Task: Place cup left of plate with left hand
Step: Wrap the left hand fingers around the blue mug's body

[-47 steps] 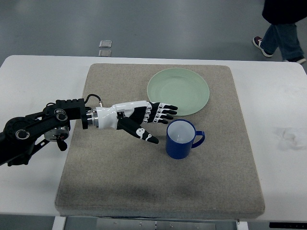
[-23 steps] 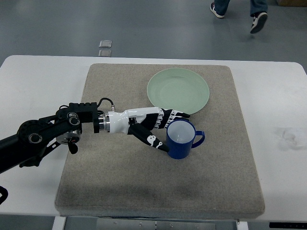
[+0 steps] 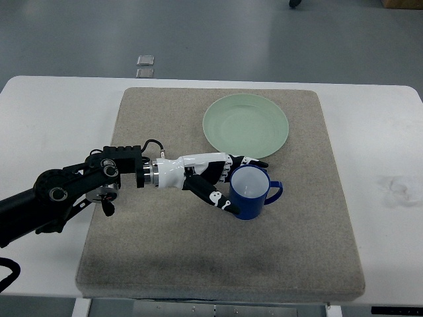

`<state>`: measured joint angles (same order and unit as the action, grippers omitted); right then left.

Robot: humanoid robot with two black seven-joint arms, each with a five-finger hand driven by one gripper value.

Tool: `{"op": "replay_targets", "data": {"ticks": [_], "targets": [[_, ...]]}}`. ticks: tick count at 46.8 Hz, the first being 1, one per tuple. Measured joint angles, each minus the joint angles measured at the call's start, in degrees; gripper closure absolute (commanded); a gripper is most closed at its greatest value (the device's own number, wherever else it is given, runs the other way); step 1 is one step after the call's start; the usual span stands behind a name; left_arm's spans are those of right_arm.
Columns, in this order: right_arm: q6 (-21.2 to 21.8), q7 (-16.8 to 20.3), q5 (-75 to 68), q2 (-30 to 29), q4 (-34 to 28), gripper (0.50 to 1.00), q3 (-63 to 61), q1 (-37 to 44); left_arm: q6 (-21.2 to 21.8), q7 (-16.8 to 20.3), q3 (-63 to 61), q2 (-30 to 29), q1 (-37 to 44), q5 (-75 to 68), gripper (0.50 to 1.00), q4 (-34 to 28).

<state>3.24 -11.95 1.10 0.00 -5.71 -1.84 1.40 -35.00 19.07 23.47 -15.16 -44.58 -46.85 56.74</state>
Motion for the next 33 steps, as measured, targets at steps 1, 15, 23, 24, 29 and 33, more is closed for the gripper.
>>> {"op": "replay_targets", "data": {"ticks": [1,15,23,24,29,33], "targets": [[0.0,0.0,0.0,0.0,0.0,0.568,0.0,0.0,0.0,0.0,0.0,0.1,0.0,0.0,0.512,0.0],[0.0,0.0,0.0,0.0,0.0,0.568,0.0,0.0,0.2,-0.1,0.0,0.3,-0.1,0.1,0.613,-0.2],[0.0,0.0,0.0,0.0,0.0,0.568,0.0,0.0,0.4,0.0,0.0,0.9,-0.1,0.1,0.677,-0.3],[0.0,0.0,0.0,0.0,0.0,0.568,0.0,0.0,0.4,0.0,0.0,0.9,-0.1,0.1,0.681,-0.3],[0.0,0.0,0.0,0.0,0.0,0.568,0.0,0.0,0.4,0.0,0.1,0.9,-0.1,0.1,0.767,-0.3],[0.0,0.0,0.0,0.0,0.0,0.568,0.0,0.0,0.4,0.0,0.1,1.0,-0.1,0.1,0.799,-0.3]]}}
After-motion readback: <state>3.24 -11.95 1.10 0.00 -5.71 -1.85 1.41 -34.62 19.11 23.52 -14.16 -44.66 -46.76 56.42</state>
